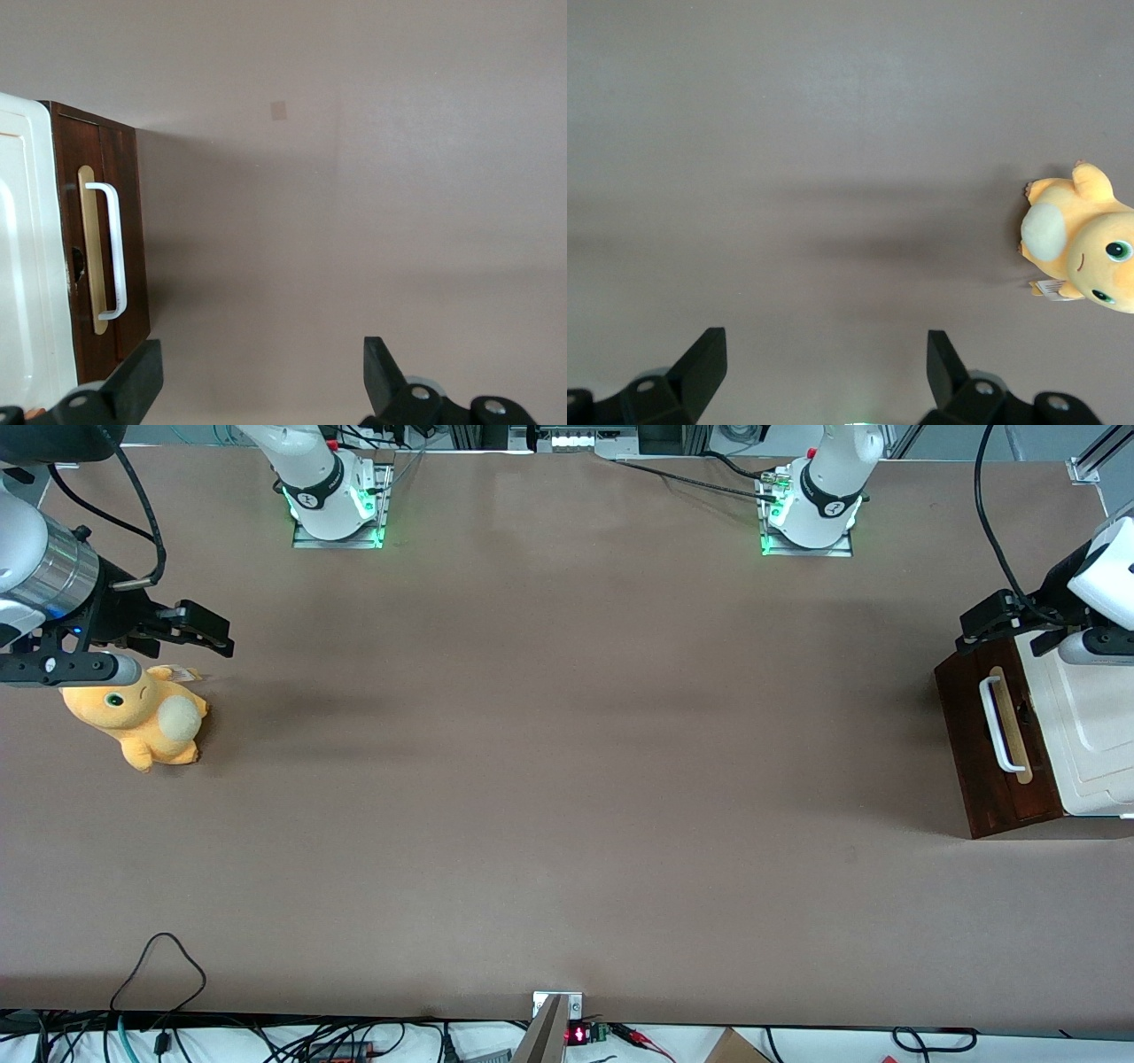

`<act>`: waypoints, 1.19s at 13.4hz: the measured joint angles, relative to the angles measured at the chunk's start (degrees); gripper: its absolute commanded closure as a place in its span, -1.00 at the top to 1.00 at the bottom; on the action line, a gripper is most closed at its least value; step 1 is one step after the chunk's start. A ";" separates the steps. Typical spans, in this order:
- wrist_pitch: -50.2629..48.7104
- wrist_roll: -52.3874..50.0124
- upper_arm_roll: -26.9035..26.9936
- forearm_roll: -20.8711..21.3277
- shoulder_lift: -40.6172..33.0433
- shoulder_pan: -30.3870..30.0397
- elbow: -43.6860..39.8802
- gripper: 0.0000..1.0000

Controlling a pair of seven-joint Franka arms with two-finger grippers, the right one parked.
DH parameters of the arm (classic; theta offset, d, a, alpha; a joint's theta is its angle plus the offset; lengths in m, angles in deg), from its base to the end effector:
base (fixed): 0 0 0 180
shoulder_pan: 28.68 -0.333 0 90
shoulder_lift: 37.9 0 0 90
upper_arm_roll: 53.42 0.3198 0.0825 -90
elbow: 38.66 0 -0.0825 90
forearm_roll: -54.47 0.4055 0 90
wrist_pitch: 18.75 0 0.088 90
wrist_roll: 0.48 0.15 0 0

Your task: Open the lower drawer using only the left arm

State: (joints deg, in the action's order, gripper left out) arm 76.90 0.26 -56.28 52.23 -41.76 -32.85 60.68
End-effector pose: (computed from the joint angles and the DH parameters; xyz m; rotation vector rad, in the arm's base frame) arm 0.5608 0.0067 0.5513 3.1060 0.0215 0.0055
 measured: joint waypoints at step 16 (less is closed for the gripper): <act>-3.73 4.22 -1.14 2.44 0.66 -0.06 -1.21 1.00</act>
State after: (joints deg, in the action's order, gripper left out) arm 73.17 4.48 -57.42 54.67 -41.10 -32.92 59.46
